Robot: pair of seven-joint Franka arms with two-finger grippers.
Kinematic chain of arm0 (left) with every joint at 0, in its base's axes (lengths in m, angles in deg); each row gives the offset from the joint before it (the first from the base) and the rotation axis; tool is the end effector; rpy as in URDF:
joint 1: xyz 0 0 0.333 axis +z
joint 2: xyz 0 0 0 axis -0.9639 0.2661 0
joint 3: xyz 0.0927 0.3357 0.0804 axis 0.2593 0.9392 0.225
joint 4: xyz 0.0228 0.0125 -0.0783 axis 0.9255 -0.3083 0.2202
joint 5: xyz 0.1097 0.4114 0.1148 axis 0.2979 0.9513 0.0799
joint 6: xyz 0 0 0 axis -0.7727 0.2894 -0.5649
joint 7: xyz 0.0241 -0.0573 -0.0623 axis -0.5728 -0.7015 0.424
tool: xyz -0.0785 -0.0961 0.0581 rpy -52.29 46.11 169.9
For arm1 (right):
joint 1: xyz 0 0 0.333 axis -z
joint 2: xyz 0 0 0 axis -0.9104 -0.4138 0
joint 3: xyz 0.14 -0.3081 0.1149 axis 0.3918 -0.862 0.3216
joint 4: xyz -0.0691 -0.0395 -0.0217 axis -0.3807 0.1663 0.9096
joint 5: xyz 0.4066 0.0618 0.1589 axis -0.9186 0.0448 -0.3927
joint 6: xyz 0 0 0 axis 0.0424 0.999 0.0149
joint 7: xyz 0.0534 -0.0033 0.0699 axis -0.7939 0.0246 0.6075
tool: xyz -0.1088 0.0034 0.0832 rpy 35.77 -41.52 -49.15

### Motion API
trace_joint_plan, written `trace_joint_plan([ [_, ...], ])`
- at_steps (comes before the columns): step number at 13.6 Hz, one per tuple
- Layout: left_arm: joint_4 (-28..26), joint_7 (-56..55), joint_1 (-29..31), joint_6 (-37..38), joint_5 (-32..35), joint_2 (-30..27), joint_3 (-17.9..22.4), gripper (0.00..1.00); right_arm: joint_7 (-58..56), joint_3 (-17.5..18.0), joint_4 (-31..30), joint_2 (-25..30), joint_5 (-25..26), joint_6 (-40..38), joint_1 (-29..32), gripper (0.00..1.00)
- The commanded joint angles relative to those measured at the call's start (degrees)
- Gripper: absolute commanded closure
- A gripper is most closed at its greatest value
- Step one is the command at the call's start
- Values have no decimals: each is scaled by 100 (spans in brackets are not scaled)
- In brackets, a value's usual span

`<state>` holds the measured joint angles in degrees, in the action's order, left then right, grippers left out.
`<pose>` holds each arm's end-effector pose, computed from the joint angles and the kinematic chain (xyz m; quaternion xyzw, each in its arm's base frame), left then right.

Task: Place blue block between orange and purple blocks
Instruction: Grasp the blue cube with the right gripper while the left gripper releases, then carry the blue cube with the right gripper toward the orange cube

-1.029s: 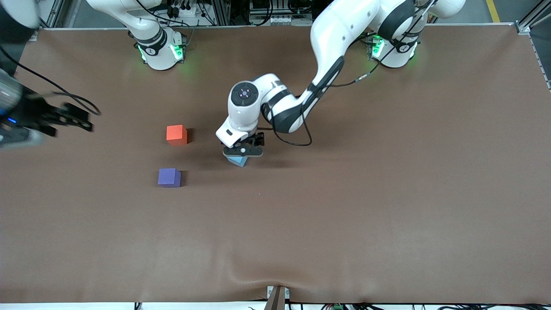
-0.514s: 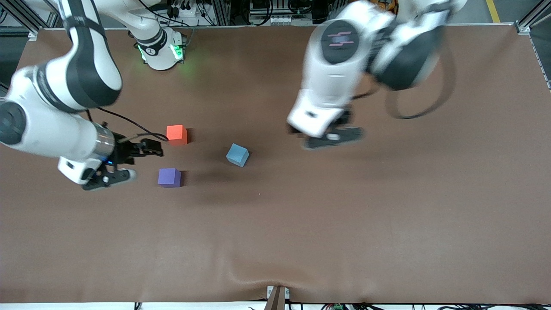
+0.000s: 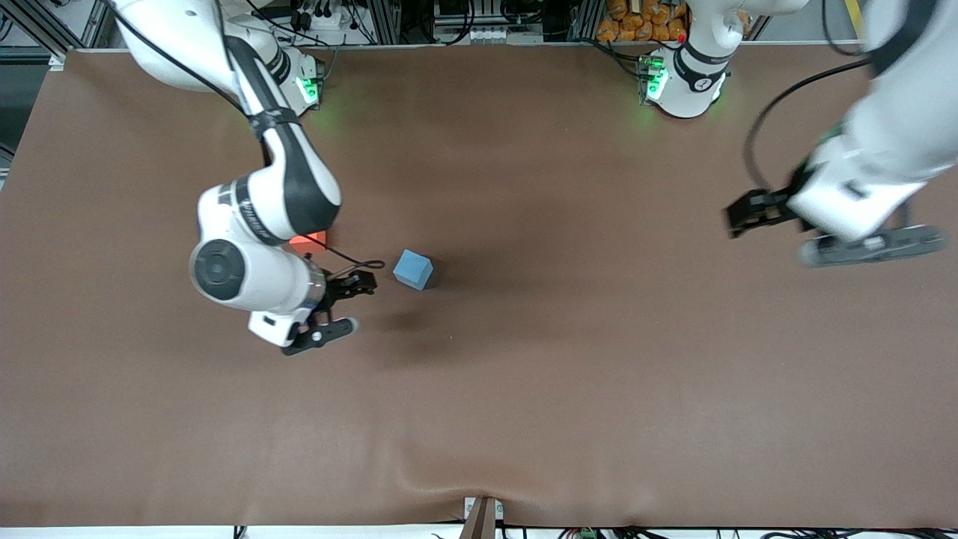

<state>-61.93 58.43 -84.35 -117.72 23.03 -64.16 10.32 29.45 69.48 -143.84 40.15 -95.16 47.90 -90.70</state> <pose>0.6493 -0.1365 0.6548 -0.9988 -0.0448 0.0167 0.0103 0.6878 0.2967 0.3311 -0.9799 -0.1598 0.0836 0.0853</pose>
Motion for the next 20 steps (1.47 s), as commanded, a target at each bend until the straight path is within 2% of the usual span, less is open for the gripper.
trace_joint_plan([
  [1, -1200, 310, 459, -549, 67, -929, -103, 0, 937, -70, -89, -116, 357, 516, -655, 0],
  [2, -1552, 311, 591, -760, 40, -1167, -112, 0, 1220, -62, -142, -282, 585, 799, -867, 0],
  [3, -1825, 311, 627, -971, 40, -1352, -104, 0, 1675, -62, -238, -414, 588, 1028, -1008, 0],
  [6, -1855, 328, 803, -990, -4, -1398, -77, 0, 3547, -53, -1176, -363, 579, 1722, -1194, 0],
  [9, -1846, 319, 803, -999, -4, -1354, -77, 0, 4217, -53, -1627, -214, 579, 1760, -1334, 0],
  [13, -1820, 319, 803, -1095, -13, -1345, -77, 0, 4439, -53, -1874, 76, 570, 1733, -1361, 0],
  [16, -1811, 319, 803, -1113, -13, -1345, -68, 0, 4562, -44, -1935, 24, 561, 1847, -1414, 0],
  [20, -1819, 319, 821, -1105, -13, -1353, -68, 0, 4580, -44, -2287, -99, 202, 2733, -1449, 0],
])
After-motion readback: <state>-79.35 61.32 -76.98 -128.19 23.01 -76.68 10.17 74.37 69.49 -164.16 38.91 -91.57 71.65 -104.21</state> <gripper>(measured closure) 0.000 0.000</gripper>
